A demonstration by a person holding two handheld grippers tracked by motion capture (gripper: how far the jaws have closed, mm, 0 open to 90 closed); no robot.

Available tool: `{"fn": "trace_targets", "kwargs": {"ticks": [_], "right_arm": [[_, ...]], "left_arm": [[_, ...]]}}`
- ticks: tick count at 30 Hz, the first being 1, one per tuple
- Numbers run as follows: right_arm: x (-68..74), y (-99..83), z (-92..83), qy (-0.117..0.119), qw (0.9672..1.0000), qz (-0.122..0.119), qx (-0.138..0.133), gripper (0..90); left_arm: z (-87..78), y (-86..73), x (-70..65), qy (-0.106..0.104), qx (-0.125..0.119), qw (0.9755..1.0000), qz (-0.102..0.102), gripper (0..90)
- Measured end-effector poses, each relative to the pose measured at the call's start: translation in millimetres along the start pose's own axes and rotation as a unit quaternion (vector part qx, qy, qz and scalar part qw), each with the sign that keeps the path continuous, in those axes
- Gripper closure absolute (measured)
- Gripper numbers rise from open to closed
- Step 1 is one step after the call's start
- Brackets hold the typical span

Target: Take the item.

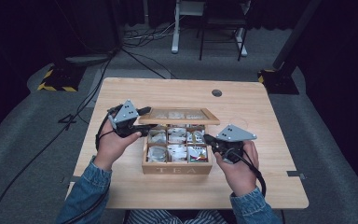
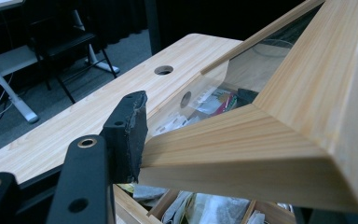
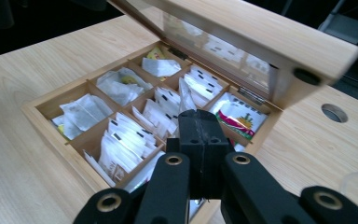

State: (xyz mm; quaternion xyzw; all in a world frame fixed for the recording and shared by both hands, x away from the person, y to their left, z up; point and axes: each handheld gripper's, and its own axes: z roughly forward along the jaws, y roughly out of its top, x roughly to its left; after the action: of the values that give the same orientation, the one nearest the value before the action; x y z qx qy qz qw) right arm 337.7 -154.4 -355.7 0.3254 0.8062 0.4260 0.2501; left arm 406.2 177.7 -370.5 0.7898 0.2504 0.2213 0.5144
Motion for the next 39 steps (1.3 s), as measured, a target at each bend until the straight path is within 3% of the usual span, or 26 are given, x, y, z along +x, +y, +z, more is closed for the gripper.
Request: {"fn": "trace_targets", "kwargs": {"ticks": [17,39], "right_arm": [[-29.9,-5.9,-14.0,-0.043,0.9988,0.022,0.001,90.0],[-66.6,-16.4,-18.2,-0.093,0.994,0.055,0.016,90.0]], "left_arm": [[0.1,0.2,0.4,0.001,-0.002,1.0,-0.001,44.6],[-0.6,0.2,2.1,0.004,-0.008,0.9999,-0.007,44.5]]}}
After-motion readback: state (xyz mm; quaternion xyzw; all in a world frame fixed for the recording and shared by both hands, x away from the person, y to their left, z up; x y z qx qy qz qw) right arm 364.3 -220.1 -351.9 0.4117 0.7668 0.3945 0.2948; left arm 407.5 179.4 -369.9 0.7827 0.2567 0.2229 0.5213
